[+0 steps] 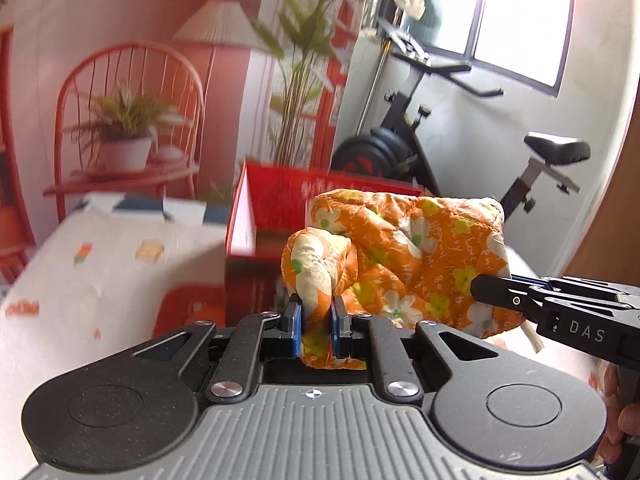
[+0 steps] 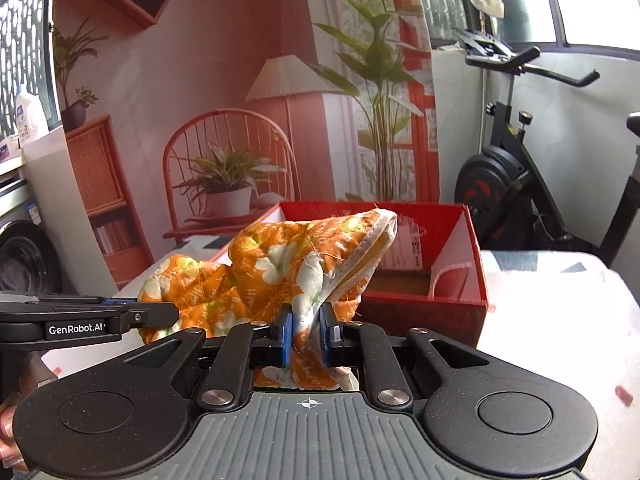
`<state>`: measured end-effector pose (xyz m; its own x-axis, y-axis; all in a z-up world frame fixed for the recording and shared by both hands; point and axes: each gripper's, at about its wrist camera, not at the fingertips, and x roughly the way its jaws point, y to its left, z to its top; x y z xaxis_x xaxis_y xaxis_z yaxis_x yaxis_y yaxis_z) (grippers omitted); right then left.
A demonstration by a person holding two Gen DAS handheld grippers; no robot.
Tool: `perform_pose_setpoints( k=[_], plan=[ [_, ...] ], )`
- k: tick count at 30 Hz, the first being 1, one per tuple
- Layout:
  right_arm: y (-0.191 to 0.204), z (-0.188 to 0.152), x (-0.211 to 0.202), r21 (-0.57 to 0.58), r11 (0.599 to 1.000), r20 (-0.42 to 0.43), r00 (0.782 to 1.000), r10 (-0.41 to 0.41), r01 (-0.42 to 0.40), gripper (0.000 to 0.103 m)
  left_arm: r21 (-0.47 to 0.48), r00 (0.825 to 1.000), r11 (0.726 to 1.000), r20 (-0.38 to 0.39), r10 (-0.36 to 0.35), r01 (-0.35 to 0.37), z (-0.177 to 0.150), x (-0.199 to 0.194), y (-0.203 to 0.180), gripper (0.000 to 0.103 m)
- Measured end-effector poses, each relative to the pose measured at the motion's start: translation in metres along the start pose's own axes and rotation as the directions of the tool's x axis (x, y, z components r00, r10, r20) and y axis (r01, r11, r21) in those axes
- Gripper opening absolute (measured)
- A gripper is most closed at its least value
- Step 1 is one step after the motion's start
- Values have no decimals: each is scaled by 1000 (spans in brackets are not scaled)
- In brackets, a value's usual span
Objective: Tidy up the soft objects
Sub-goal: 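Lift the orange quilted pad with the right tool and move it over the box, then lower the orange pad into the box and open the right tool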
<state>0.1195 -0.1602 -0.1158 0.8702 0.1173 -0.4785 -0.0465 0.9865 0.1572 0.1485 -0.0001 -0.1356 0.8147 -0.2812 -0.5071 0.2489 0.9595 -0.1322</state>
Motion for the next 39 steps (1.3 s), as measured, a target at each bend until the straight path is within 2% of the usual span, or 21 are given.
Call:
perform_pose_setpoints(
  k=[3, 7, 12, 17, 23, 28, 33, 35, 37, 39],
  plan=[
    [-7, 35, 10, -32, 999, 22, 1000, 6, -6, 13, 12, 999, 1000, 37, 4, -4, 27, 9, -4, 15],
    [-20, 75, 40, -72, 997, 19, 1000, 6, -5, 13, 31, 999, 999, 43, 21, -22, 58, 36, -11, 15],
    [-38, 98, 93, -100, 995, -37, 999, -28, 24, 13, 24, 998, 999, -37, 44, -43, 83, 86, -16, 15],
    [-59, 93, 148, -73, 996, -145, 987, -66, 56, 13, 4, 986, 998, -158, 62, -62, 89, 136, -13, 15],
    [-76, 81, 196, -28, 996, -276, 957, -89, 85, 13, -7, 959, 998, -276, 60, -64, 80, 181, -2, 15],
    [-79, 72, 217, -20, 995, -358, 929, -96, 95, 13, 23, 944, 998, -323, 70, -66, 73, 198, 0, 15],
    [-79, 66, 230, -36, 992, -400, 908, -127, 122, 16, 30, 940, 998, -338, 55, -47, 70, 202, 1, 18],
    [-81, 65, 232, -36, 988, -400, 904, -150, 147, 25, 21, 938, 999, -343, 44, -39, 69, 202, 2, 32],
    [-86, 63, 233, -19, 989, -404, 904, -144, 149, 28, 25, 940, 999, -338, 52, -46, 70, 202, 3, 40],
    [-88, 62, 230, -15, 988, -407, 902, -146, 153, 31, 40, 942, 998, -330, 67, -57, 71, 200, 3, 43]
  ],
)
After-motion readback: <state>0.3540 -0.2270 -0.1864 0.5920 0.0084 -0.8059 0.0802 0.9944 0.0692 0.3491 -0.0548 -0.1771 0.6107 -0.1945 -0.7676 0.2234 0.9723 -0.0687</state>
